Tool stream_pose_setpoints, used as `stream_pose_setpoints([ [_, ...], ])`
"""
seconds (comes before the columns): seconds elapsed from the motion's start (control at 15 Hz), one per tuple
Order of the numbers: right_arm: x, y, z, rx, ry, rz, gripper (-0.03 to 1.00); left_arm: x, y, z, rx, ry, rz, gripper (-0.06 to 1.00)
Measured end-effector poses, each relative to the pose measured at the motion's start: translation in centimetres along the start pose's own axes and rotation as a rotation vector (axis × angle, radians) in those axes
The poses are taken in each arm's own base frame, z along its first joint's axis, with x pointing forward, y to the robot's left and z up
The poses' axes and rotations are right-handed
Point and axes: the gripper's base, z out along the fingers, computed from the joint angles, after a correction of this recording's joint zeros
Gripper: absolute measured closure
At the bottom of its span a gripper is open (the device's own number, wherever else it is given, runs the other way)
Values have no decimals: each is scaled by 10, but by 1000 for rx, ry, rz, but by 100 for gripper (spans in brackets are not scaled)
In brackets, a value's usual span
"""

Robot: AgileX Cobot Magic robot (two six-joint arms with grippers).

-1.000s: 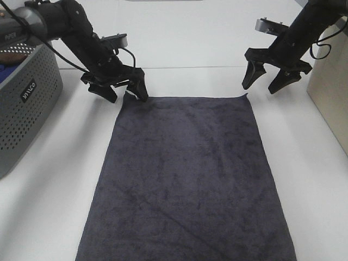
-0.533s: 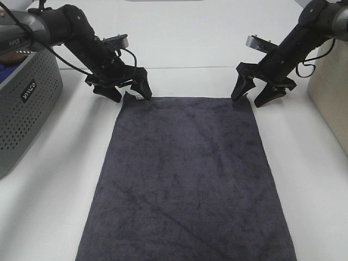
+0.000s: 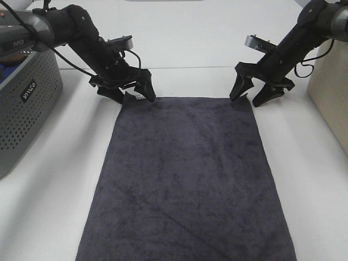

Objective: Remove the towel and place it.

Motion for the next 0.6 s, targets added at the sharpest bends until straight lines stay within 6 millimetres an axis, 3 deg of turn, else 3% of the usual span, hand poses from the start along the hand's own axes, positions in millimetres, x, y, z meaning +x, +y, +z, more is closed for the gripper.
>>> stream_pose_setpoints([
  [0.33,-5,29,17,46,-1,-82,32,3,-18,9,41,13,-4,28],
  [0.47,-5,29,19,90,8,-107,41,4,-17,12,19,24,8,48],
  [0.6,-5,26,19,132,7,-122,60,6,-13,14,-16,33,28,77],
])
